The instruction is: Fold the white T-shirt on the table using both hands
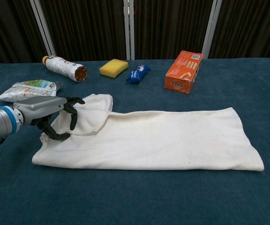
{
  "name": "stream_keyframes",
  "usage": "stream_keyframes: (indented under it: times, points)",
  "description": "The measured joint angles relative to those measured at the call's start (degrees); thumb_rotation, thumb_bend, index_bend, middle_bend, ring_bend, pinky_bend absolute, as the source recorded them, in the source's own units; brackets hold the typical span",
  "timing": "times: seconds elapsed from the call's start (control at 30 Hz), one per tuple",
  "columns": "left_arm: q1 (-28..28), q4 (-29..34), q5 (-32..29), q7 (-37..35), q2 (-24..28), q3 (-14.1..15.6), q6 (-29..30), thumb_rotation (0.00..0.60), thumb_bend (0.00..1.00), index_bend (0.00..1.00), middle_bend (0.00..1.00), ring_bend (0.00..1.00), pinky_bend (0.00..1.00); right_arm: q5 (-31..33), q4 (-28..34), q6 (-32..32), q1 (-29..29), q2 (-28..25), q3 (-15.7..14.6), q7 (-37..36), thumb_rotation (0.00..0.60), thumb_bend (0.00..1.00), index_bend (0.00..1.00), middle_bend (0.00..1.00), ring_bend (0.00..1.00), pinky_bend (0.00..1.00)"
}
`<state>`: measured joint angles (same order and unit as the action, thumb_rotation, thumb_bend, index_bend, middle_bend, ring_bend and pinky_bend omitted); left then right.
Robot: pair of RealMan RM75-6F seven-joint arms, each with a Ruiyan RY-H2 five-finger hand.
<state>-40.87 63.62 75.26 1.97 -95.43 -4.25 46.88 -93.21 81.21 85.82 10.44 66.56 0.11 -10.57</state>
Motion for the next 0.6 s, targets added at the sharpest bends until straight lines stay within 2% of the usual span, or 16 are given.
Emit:
stream_keyframes:
  times: [0.2,0.37,0.6]
  points:
    - [-0.2,-0.1,-0.3,0.1,-0.2,-0.1,-0.5,0.600,0.38,0.51,0.00,0.00,0.00,-0.1,-0.2,-0.1,0.0,0.1,0.2,0.0,0.600,0.10,0.09,0.00,0.00,0.00]
    - [-0.2,0.0,-0.7,0.3,-0.2,-0.3,-0.8,0.600,0.46,0.52,0.00,0.00,0.00,-0.2,-0.2,-0.1,-0.1,0.1,0.3,-0.4,0.600,0.09,0.09,0.00,0.00,0.00]
    - [-0.2,0.6,-0.7,-0.2,0.3,-0.7,-0.5,0.600,0.46,0.53,0.00,0.00,0.00,-0.1,-0.3,-0.1,-0.2,0.1,0.4,-0.5,0.600,0.09,0.09,0.00,0.00,0.00]
